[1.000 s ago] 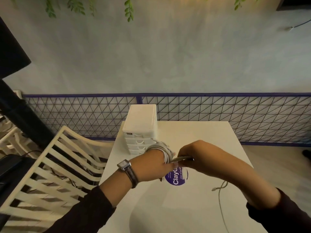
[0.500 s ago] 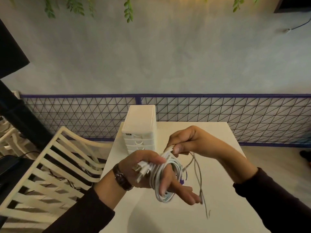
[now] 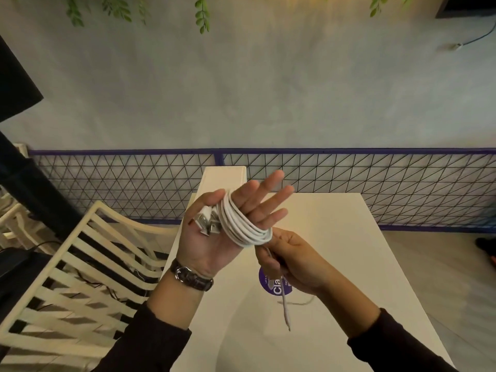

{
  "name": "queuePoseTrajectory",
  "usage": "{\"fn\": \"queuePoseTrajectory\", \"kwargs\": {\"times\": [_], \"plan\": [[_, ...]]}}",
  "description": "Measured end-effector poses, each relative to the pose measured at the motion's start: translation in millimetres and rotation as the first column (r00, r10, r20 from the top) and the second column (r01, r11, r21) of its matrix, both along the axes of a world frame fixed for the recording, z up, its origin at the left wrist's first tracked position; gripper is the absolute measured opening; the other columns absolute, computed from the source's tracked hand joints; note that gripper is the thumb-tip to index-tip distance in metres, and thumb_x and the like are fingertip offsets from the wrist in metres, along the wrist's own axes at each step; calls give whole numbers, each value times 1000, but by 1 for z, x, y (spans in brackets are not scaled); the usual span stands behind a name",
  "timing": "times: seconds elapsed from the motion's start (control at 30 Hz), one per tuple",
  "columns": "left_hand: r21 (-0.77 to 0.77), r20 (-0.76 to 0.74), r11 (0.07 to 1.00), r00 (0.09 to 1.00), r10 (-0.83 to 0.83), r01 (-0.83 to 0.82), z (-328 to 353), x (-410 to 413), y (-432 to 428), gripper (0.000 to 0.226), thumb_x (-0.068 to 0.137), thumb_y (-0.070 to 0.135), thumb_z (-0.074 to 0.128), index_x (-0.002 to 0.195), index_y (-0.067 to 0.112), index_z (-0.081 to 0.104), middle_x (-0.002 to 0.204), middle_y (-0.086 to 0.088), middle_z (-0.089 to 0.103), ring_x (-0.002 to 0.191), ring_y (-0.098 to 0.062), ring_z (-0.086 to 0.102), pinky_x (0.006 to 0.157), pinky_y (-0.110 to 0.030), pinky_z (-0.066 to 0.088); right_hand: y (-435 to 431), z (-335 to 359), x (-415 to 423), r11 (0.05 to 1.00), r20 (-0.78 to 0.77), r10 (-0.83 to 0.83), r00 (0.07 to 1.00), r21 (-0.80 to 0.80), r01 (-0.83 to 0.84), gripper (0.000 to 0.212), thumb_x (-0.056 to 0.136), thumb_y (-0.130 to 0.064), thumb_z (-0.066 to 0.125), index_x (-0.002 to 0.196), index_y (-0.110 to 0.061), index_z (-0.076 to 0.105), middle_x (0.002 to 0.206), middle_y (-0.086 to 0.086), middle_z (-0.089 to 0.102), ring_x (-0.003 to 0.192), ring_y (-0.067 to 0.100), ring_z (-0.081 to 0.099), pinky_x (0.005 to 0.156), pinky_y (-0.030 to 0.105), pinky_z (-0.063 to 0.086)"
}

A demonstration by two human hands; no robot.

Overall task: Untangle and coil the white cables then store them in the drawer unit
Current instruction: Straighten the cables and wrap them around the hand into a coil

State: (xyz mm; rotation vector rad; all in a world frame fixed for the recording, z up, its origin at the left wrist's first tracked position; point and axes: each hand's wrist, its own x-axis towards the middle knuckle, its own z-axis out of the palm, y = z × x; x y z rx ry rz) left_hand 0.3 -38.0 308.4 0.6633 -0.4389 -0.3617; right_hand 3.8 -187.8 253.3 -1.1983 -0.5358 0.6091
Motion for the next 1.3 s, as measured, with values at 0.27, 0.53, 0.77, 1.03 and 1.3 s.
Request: {"fn": "queuePoseTrajectory", "kwargs": {"times": [0.27,0.53,0.77,1.03,1.3], "plan": [[-45,-29,997,997,-66,65,-4,8,-5,49,91,24,36,132,0,47,156,-18,7,144,-36,5,117,-48,2,4,14,-3,893,334,-297,895,-236,384,24,97,-13,45,85,-29,58,51,2,41,42,4,32,46,17,32],[-2,-82,991,988,132,-132,-16,23,-1,70,70,23,65,135,8,46,148,-11,38,139,-30,31,114,-45,23,2,18,-3,854,127,-142,982,-486,186,31,100,-24,40,78,-13,60,61,6,50,50,13,38,52,21,37],[382,77,910,987,139,-158,-14,18,-1,70,57,21,72,125,25,57,142,11,46,135,-4,35,103,-22,32,-21,21,2,777,102,2,995,-626,62,28,98,-30,43,80,-14,58,72,20,53,61,22,52,53,16,44],[890,427,0,833,-352,-457,-3,16,-19,81,90,6,53,135,49,2,153,6,-29,141,-12,-24,118,-41,-4,-38,35,17,654,128,58,990,-754,59,34,95,-35,50,67,-18,61,51,-4,53,45,12,45,47,21,41],[877,335,-167,824,-458,-450,-23,9,-18,42,92,27,45,133,31,39,147,-1,38,137,-19,30,113,-19,13,-32,54,11,438,423,292,858,-856,273,26,94,-30,49,72,-25,61,64,-12,52,63,4,50,60,19,41]]}}
